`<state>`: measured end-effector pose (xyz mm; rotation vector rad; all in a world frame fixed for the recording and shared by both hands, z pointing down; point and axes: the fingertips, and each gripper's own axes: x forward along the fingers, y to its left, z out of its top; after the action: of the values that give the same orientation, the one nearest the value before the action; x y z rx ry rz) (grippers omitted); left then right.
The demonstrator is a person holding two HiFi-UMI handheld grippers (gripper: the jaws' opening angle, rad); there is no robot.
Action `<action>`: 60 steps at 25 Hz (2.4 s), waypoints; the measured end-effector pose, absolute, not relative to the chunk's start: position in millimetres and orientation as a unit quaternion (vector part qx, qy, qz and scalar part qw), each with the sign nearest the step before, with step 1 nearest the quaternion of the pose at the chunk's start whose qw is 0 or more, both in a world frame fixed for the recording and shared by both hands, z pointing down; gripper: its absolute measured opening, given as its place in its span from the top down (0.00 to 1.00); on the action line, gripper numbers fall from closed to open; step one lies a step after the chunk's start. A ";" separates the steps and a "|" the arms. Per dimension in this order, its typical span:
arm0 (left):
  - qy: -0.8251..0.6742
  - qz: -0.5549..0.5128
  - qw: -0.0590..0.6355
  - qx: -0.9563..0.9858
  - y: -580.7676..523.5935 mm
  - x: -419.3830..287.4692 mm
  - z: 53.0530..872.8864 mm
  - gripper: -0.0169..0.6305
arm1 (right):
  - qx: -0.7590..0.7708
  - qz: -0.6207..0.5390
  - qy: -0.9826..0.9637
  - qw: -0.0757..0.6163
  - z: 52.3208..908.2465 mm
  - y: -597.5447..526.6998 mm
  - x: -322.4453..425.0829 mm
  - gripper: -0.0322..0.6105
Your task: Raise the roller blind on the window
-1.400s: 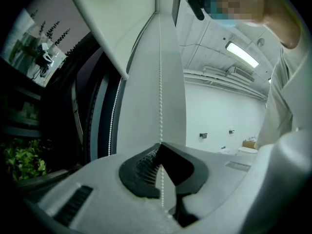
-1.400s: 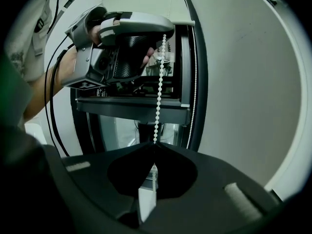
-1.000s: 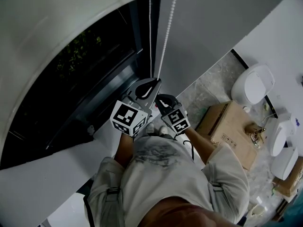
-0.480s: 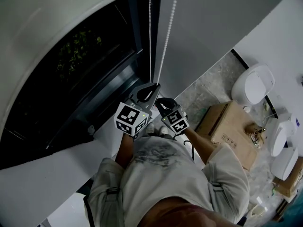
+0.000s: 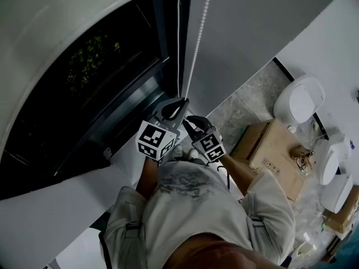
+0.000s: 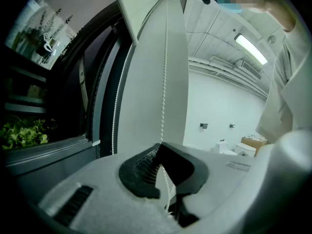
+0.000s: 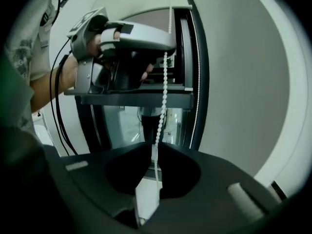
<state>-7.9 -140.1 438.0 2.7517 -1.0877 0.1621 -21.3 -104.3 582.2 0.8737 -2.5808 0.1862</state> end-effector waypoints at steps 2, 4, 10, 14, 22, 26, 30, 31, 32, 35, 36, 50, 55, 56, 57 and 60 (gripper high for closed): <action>-0.366 0.054 0.088 0.925 -139.7 -7.8 437.6 0.96 | 0.317 0.061 -0.928 0.185 562.1 -103.2 -19.0 0.86; -0.367 0.054 0.088 0.924 -139.3 -8.9 437.1 0.96 | 0.326 0.058 -0.930 0.161 536.7 -103.2 -14.3 0.86; -0.372 0.055 0.086 0.923 -138.9 -13.4 436.9 0.96 | 0.357 0.031 -0.929 0.094 452.4 -107.5 -0.2 0.84; -0.371 0.055 0.087 0.923 -137.4 -12.5 437.1 0.96 | 0.359 0.006 -0.931 0.064 406.2 -111.9 2.0 0.82; -0.368 0.055 0.086 0.924 -134.0 -10.6 436.3 0.96 | 0.354 -0.029 -0.935 0.021 340.8 -126.8 -3.4 0.80; -0.368 0.055 0.085 0.924 -132.4 -10.3 435.8 0.96 | 0.338 -0.051 -0.940 0.003 312.1 -129.3 -13.8 0.79; -0.367 0.056 0.084 0.925 -131.5 -9.0 435.4 0.96 | 0.338 -0.060 -0.939 -0.014 291.1 -136.4 -16.3 0.79; -0.366 0.056 0.084 0.925 -131.3 -8.8 435.3 0.96 | 0.338 -0.063 -0.939 -0.017 286.2 -138.0 -16.8 0.79; -0.366 0.056 0.084 0.925 -131.0 -8.6 435.1 0.96 | 0.339 -0.068 -0.938 -0.019 281.7 -139.6 -17.4 0.79; -0.363 0.055 0.084 0.926 -130.4 -7.3 434.9 0.96 | 0.341 -0.080 -0.936 -0.015 271.8 -144.6 -19.4 0.81; -0.362 0.055 0.084 0.927 -130.3 -6.6 435.1 0.96 | 0.343 -0.083 -0.936 -0.011 270.5 -146.3 -20.1 0.82; -0.356 0.044 0.091 0.929 -129.4 -3.7 437.6 0.96 | 0.348 -0.095 -0.932 -0.020 272.0 -138.8 -25.6 0.93; -0.358 0.056 0.098 0.927 -129.3 -3.5 449.4 0.96 | 0.351 -0.089 -0.932 -0.006 284.3 -140.8 -24.2 0.94; -0.359 0.058 0.101 0.926 -129.0 -4.0 453.0 0.96 | 0.352 -0.087 -0.932 -0.004 288.1 -140.8 -24.1 0.94; -0.360 0.060 0.104 0.925 -128.6 -4.6 456.6 0.96 | 0.352 -0.085 -0.932 -0.002 291.5 -140.7 -24.1 0.93; -0.361 0.067 0.113 0.923 -127.5 -5.5 469.2 0.96 | 0.351 -0.093 -0.932 -0.009 296.0 -140.7 -26.8 0.94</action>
<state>-5.5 -127.5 469.2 2.7089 -1.0588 0.1980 -26.8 -140.7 296.0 1.1096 -2.9435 -0.2936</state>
